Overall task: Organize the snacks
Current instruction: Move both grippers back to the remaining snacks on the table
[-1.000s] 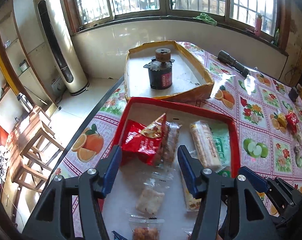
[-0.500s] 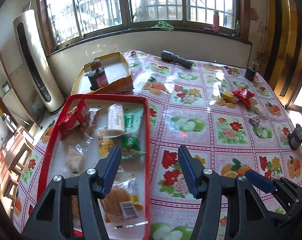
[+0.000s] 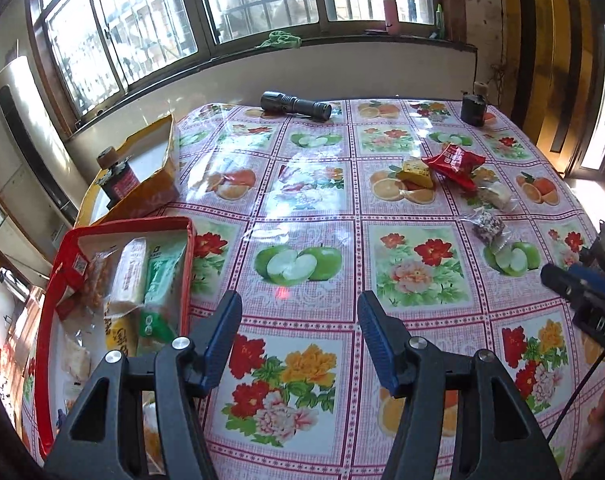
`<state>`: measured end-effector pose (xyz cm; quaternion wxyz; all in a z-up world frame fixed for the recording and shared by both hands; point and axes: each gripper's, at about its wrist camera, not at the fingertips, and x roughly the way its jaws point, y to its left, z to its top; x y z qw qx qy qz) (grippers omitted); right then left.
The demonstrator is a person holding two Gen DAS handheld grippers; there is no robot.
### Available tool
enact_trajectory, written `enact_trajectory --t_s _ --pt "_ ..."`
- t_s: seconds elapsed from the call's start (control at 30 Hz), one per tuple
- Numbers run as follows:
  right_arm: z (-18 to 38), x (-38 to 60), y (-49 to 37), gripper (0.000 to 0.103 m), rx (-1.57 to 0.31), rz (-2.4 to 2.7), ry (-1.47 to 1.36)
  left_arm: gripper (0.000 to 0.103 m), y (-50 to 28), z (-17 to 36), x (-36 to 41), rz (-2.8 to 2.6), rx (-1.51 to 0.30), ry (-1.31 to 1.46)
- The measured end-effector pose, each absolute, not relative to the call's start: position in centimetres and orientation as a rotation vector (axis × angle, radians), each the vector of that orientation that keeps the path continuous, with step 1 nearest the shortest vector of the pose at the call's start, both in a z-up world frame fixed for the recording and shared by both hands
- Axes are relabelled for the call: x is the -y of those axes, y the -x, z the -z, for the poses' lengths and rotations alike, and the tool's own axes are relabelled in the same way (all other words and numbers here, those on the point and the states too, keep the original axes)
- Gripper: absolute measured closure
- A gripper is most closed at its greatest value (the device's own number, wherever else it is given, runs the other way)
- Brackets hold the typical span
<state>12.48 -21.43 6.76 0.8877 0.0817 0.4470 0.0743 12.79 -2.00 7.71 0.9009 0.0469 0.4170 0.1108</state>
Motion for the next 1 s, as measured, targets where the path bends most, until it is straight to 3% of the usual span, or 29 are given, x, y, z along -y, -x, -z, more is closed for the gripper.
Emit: enact_trajectory --t_s 0.23,0.57,0.7,1.0 --pt "-5.9 23.7 -21.4 0.045 -0.971 -0.089 -0.262 0.043 -17.9 -6.9 1.8 -0.256 -0.931 -0.108" --pt "-6.1 22.2 -30.8 0.045 -0.871 0.051 -0.133 0.042 -21.6 -6.9 -0.6 -0.318 -0.972 -0.069" --pt "-5.1 20.9 -34.4 0.046 -0.918 0.055 -0.075 0.042 -22.0 -5.8 -0.5 -0.291 -1.011 -0.061" --pt "-2.6 21.9 -34.0 0.046 -1.066 -0.044 -0.198 0.041 -21.7 -5.4 -0.3 -0.31 -1.005 -0.068"
